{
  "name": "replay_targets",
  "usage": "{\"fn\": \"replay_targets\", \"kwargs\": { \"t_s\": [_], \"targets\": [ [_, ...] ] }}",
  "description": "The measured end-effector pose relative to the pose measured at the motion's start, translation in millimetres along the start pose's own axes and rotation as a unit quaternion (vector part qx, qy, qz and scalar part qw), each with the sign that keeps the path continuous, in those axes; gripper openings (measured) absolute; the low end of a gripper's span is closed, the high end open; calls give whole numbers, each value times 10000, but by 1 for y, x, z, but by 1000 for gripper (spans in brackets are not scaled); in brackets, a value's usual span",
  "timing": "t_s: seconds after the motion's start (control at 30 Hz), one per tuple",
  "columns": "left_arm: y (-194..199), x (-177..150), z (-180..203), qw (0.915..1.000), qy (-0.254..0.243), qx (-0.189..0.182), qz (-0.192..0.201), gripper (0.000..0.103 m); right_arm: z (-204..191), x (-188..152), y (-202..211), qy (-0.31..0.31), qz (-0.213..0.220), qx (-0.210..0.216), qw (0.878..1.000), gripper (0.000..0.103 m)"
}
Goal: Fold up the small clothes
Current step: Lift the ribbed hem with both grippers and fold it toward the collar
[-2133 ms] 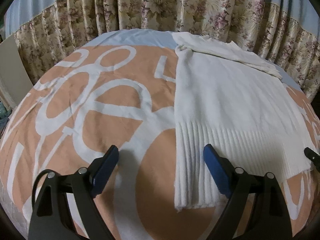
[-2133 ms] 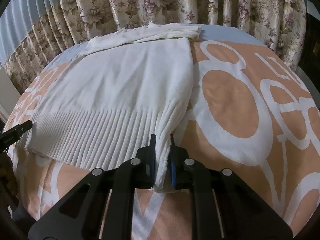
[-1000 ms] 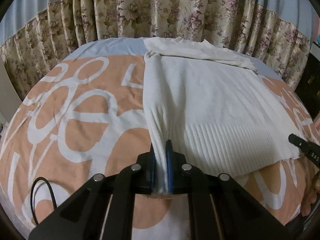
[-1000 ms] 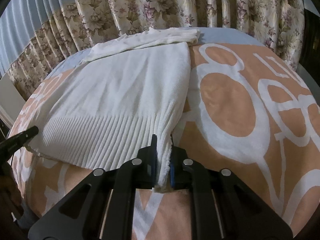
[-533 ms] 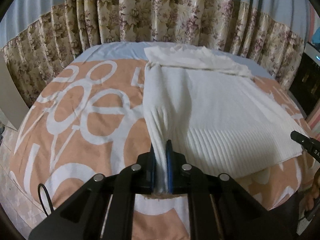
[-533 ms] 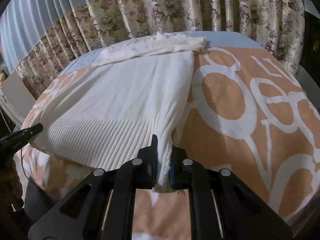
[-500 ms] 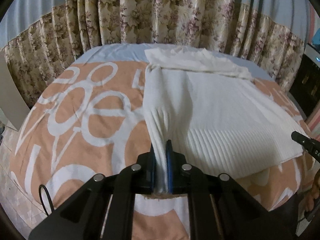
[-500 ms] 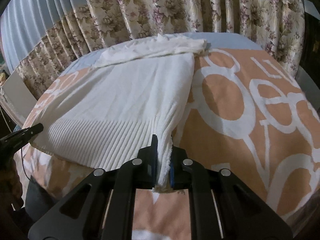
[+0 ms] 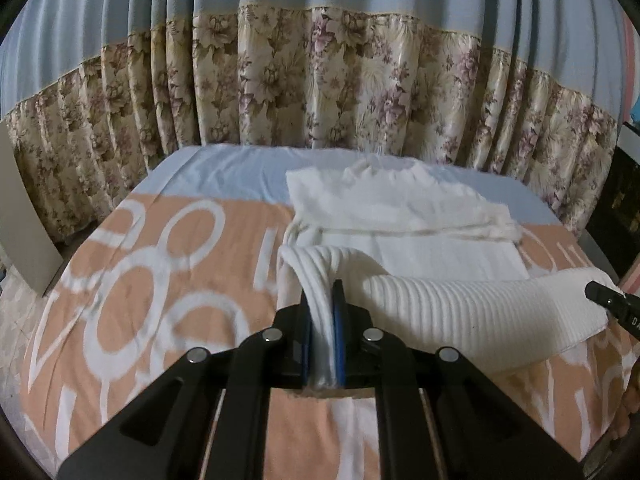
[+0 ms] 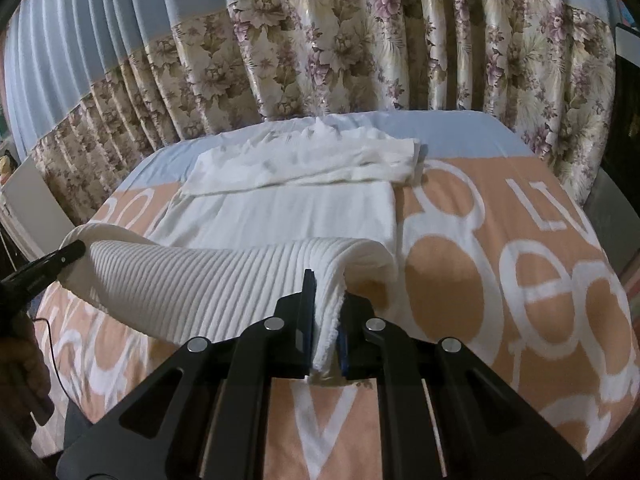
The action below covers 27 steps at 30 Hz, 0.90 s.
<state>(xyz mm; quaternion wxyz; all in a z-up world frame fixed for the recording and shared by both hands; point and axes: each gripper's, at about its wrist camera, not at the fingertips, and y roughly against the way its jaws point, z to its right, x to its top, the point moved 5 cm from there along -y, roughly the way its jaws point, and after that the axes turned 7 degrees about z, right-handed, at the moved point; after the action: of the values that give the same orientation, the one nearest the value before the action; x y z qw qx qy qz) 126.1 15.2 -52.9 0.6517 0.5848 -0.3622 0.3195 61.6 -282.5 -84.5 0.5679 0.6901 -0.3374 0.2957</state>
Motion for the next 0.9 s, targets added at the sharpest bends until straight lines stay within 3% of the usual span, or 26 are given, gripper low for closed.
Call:
{"fn": "replay_targets", "kwargs": {
  "t_s": [0.43, 0.7, 0.9],
  "targets": [
    [-84, 65, 5, 9998, 111, 42, 159, 9, 14, 82, -70, 35, 244, 0, 9997, 10],
    [-152, 90, 4, 9999, 108, 124, 23, 9, 22, 121, -127, 118, 199, -27, 9997, 10],
    [-207, 91, 0, 9994, 120, 173, -266, 9, 30, 142, -175, 153, 22, -31, 9999, 10]
  ]
}}
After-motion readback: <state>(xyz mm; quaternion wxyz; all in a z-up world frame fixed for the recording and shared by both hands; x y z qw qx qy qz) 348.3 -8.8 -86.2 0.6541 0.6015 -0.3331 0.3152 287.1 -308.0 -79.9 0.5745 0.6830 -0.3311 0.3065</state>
